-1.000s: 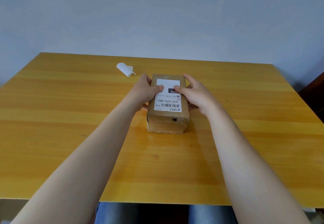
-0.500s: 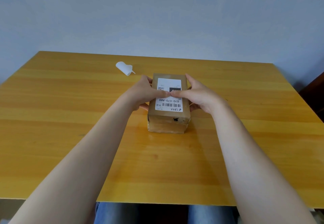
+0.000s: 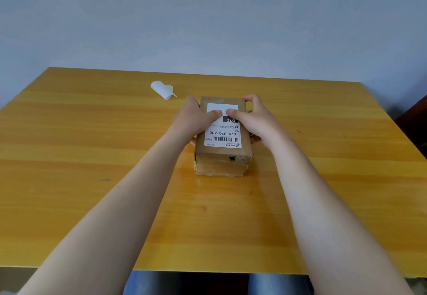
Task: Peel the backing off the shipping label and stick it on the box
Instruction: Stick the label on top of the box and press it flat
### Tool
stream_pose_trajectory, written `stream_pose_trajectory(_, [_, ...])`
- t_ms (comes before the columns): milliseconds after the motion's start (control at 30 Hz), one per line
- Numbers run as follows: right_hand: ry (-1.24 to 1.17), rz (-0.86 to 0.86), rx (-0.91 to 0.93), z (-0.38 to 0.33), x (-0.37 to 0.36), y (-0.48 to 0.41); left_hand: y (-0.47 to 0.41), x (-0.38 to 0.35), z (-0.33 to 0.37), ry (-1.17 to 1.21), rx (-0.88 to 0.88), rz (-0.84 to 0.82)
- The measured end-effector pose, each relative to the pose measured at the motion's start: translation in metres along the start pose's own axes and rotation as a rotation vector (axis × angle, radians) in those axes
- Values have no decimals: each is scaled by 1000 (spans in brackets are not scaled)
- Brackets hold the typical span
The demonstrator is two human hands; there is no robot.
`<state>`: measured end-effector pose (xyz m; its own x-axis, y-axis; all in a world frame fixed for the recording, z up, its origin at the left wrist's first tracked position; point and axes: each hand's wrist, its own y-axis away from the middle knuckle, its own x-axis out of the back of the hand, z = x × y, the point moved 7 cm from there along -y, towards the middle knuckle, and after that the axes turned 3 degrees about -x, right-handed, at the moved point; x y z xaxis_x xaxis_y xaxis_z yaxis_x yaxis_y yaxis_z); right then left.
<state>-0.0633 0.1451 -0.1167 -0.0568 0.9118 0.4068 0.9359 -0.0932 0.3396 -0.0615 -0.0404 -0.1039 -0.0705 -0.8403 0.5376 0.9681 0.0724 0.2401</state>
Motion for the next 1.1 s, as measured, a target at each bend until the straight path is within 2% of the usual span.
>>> stream_pose_trajectory(433, [-41, -23, 4, 3, 1, -14, -6, 3, -4, 96, -13, 15])
stream_pose_trajectory(600, [-22, -50, -29, 3, 0, -9, 3, 7, -5, 121, 18, -88])
stream_pose_trajectory(767, [70, -102, -37, 1, 2, 6, 12, 5, -4, 32, -11, -223])
stream_pose_trajectory(1100, [18, 2, -19, 0, 1, 7, 9, 2, -6, 20, 1, -69])
